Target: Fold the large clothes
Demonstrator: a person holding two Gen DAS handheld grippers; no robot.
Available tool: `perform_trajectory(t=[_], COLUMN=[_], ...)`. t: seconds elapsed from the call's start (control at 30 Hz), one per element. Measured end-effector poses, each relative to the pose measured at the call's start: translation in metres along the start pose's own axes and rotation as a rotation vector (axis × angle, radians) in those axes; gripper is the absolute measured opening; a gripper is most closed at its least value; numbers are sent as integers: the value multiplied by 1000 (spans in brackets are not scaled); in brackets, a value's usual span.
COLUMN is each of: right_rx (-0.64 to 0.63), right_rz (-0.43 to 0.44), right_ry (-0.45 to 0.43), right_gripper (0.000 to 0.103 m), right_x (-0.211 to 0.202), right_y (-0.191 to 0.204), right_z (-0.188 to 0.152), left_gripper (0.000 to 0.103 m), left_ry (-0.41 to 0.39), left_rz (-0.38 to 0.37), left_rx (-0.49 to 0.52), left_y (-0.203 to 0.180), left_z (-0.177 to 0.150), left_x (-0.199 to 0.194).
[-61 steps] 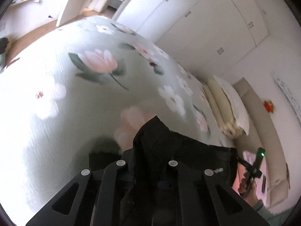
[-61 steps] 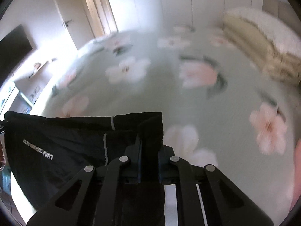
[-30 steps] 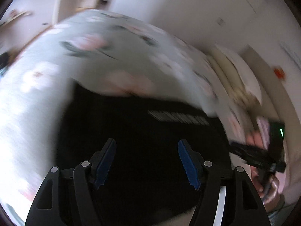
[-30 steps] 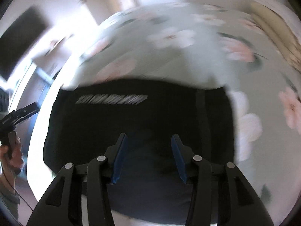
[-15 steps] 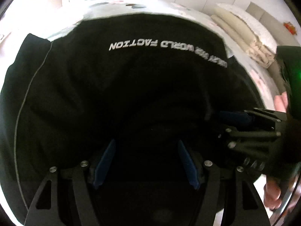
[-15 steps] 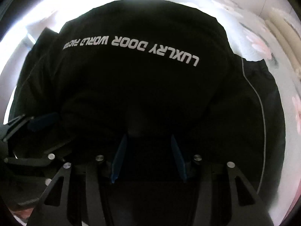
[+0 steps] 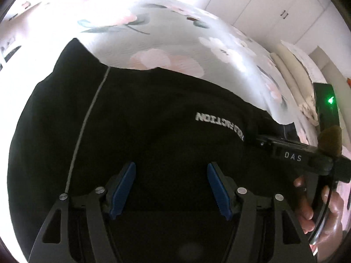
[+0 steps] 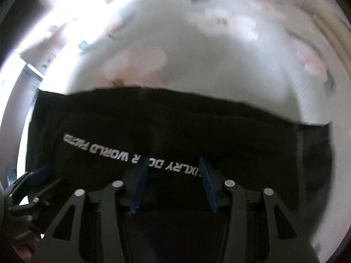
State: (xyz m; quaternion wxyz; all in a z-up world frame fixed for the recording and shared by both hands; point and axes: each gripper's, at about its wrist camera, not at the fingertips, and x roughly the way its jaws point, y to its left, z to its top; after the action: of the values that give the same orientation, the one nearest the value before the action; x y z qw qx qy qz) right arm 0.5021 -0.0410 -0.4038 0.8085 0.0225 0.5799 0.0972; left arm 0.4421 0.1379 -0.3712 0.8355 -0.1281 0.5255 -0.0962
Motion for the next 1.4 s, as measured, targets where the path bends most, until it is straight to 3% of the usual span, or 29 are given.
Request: perform_trajectory(t=[0.1,0.2,0.3,0.47,0.53,0.6,0.73,0.87,0.97,1.0,1.1,1.23,1.4], right_rx=[-24,-15,32,88,115,125,91,145,194,213,237,283,384], right_rz=[-26,26,100,101,95,105,-58,-40,38,57,76,148,273], right_ry=[-13,-25,-61,-137,-125,-102,30,11,-34,-35,-19,34,56], right_gripper=[51,52,55,66,68,69,71,72,74,79,85,86,86], right_x=[4,-6,-41,-92,-103,-106,-74,-86,-116,-124,-128,-105,-71], right_y=[3,-4,-25,-64,-80,-92,-99,-105,-120,-131,-154,-186,-213], right_z=[-1,-4,-15,-59,-81,-102,-139,-140,-140,-140,-141,-149,-164], left_gripper=[70,70,70,70,71,71,70,70,71,71,78,78,78], left_ry=[-6,-9,2,11,15,40,38,43,25,31,68,133,190], left_rz=[67,53,33,49,40,84,55,71,-8,-25,-44,-68,-215], left_rx=[62,84,103,90,65,42,-53,-48,-21,-17,-17,-87,-217], left_y=[-12,-11,-3,30,43,60,89,88,88,90,103,130,169], left_z=[-3,-6,-7,-25,-36,-46,-61,-59,-51,-50,-40,-35,-41], left_x=[5,-2,-16,-51,-64,-66,-66,-75,-104,-111,-122,-107,-70])
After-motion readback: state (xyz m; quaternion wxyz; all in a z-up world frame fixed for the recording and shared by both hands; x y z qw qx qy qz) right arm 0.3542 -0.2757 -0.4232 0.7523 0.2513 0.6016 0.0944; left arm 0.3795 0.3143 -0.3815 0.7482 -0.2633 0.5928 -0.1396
